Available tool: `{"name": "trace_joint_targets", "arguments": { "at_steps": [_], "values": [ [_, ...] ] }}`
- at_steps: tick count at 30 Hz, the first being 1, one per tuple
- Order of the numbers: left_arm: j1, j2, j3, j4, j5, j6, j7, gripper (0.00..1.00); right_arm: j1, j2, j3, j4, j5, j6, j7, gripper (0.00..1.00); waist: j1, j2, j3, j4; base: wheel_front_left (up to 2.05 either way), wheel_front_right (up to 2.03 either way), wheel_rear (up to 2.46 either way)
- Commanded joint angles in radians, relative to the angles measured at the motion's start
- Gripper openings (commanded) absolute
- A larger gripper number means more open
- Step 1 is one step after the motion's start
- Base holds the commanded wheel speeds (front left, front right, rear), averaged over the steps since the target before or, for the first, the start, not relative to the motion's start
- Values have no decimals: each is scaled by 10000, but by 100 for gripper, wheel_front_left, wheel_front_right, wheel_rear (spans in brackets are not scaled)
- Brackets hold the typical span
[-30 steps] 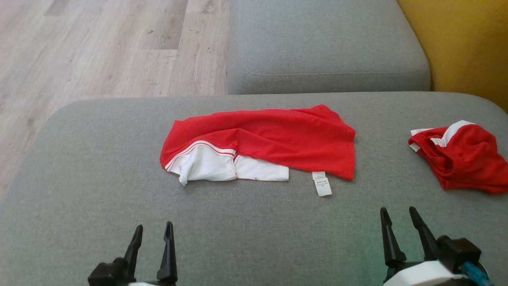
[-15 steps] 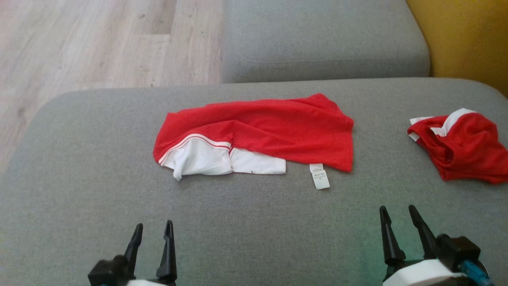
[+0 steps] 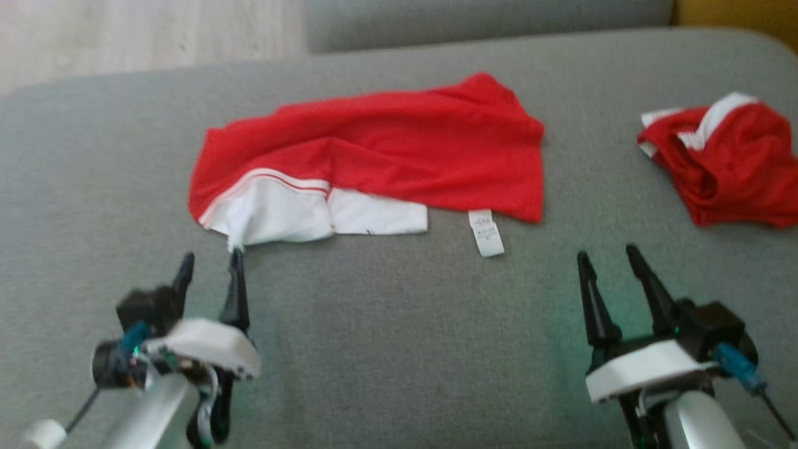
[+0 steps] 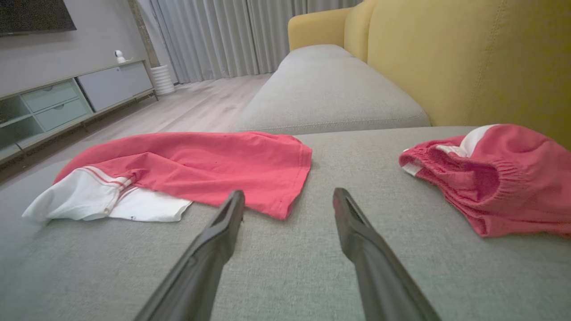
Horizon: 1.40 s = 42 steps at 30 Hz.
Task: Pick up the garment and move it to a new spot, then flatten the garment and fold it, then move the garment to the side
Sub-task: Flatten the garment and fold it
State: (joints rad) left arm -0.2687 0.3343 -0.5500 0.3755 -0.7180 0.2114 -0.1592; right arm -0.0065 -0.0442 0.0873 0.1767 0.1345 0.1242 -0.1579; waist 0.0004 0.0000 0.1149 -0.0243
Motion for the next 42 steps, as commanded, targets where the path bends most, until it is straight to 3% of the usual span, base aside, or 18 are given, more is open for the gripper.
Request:
{"name": "trace_joint_targets", "arguments": {
  "at_steps": [1, 11, 14, 16, 24, 30, 37, 42],
  "values": [
    [-678, 96, 459, 80, -107, -84, -51, 100, -462, -60, 240, -381, -65, 65, -2, 100, -4, 0, 643, -387, 0, 0, 0],
    [-1749, -371, 712, 2051, -523, -754, -390, 100, -884, -60, 209, -274, -58, 65, -135, 100, -4, 0, 1231, -722, 0, 0, 0],
    [-1914, -448, 811, 2378, -573, -897, -581, 26, -924, -60, 184, -211, -43, 65, -190, 100, -4, 0, 1236, -736, 0, 0, 0],
    [-2006, -481, 887, 2444, -530, -979, -746, 0, -934, -60, 159, -170, -35, 65, -221, 100, -4, 0, 1213, -716, 0, 0, 0],
    [-1767, -650, 873, 2068, -325, -1334, -960, 0, -833, -60, 69, 34, 55, 65, -328, 100, -4, 0, 789, -365, 0, 0, 0],
    [-674, -336, 576, 417, -237, -1382, -653, 0, -645, -60, 57, 239, 193, 65, -379, 100, -4, 0, 229, 24, 0, 0, 0],
    [1298, 795, 403, -2584, -729, -937, 957, 0, -425, -60, -39, 409, 288, 65, -419, 100, -4, 0, -204, 195, 0, 0, 0],
    [2235, 1219, 552, -4039, -1240, -449, 1721, 0, -315, -60, -203, 432, 264, 65, -432, 100, -4, 0, -302, 220, 0, 0, 0]
  ]
}}
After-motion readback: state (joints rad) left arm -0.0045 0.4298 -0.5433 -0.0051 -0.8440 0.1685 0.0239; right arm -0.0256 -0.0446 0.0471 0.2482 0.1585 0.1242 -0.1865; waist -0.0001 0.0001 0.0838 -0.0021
